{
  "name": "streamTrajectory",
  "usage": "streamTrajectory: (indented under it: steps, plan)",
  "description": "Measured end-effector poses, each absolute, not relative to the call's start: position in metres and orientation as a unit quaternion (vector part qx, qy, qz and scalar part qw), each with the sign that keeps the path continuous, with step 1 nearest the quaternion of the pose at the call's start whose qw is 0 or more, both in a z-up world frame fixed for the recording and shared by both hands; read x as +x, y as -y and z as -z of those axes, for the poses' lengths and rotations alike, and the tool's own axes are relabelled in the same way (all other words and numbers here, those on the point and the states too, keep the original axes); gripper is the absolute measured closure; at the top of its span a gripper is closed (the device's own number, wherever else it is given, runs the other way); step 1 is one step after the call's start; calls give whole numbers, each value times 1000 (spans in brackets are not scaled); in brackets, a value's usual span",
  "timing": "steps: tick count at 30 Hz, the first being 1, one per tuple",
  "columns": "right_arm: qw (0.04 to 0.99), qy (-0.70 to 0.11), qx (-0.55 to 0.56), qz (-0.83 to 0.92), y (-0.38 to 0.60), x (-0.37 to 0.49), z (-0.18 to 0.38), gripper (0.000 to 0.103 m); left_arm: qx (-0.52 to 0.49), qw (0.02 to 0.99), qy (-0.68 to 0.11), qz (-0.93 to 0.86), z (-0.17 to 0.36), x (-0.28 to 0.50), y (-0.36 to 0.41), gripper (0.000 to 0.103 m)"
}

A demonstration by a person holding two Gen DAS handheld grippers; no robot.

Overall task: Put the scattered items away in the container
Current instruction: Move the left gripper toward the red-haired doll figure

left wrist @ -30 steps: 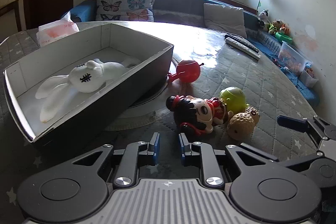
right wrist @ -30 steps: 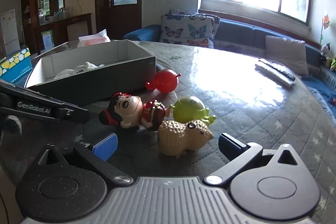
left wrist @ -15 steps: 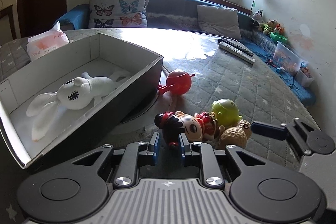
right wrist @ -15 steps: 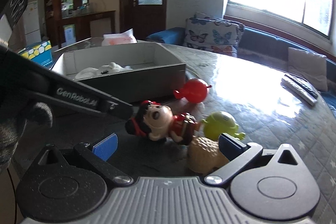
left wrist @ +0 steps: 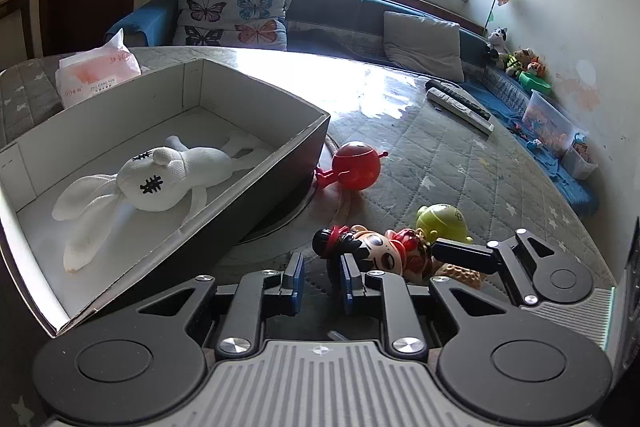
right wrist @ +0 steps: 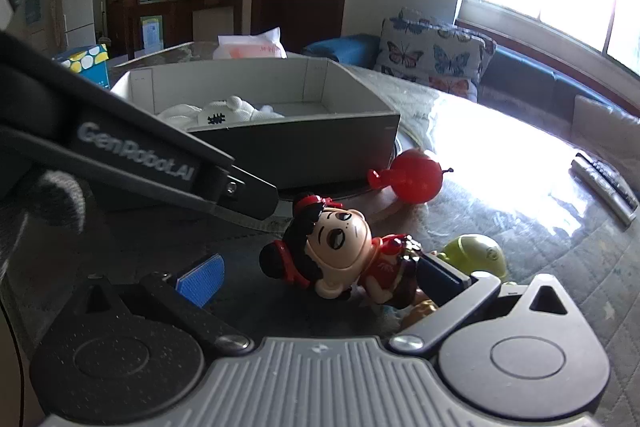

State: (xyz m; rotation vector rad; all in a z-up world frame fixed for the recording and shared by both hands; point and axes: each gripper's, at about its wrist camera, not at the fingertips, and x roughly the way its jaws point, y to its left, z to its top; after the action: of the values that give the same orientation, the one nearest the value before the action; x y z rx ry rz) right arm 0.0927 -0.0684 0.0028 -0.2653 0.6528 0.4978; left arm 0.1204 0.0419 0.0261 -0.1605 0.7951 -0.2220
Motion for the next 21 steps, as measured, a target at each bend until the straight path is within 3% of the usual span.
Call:
streamTrajectory:
  steps: [21]
  plan:
    - [889, -347, -106, -280, 61, 88, 6, 0, -92, 906, -398, 110, -18, 120, -46, 82]
